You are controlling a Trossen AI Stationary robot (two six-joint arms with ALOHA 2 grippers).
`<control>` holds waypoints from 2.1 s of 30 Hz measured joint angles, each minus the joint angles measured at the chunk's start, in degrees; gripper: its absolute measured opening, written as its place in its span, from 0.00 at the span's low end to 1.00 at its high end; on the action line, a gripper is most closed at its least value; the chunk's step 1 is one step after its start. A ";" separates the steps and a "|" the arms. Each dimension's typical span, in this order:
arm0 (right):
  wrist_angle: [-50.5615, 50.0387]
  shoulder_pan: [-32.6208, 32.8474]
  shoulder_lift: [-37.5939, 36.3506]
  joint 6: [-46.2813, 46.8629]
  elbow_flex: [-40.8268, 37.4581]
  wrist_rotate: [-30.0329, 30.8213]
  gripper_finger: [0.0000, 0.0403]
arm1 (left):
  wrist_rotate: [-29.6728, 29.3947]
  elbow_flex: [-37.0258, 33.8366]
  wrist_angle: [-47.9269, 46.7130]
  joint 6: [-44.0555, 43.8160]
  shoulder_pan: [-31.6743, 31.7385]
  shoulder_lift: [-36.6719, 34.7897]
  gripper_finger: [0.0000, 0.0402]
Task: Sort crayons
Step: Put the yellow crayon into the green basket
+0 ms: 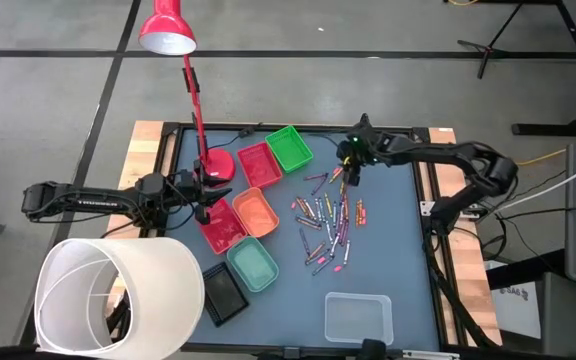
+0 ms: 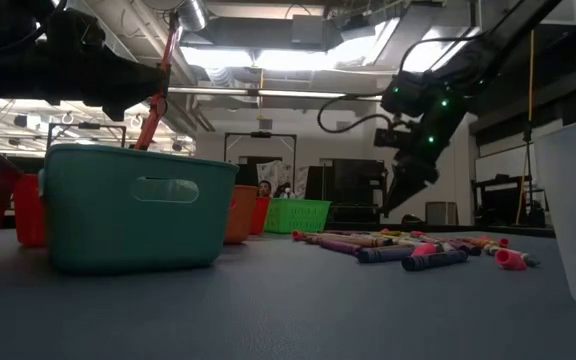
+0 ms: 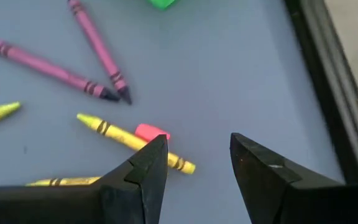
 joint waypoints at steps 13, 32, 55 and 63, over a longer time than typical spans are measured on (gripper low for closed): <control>-0.11 0.02 5.22 -3.37 0.00 0.00 0.43 | 0.00 0.00 -0.02 -0.20 0.01 0.00 0.32; -1.45 0.11 7.58 -7.63 0.15 0.87 0.35 | 0.00 0.00 -0.02 -0.26 0.00 0.00 0.32; -3.00 0.11 7.60 -10.67 0.07 1.68 0.08 | 0.00 0.00 -0.02 -0.28 0.01 0.00 0.32; -3.01 0.11 7.58 -10.69 0.07 1.71 0.05 | 0.00 0.00 -0.02 -0.28 0.02 -0.01 0.32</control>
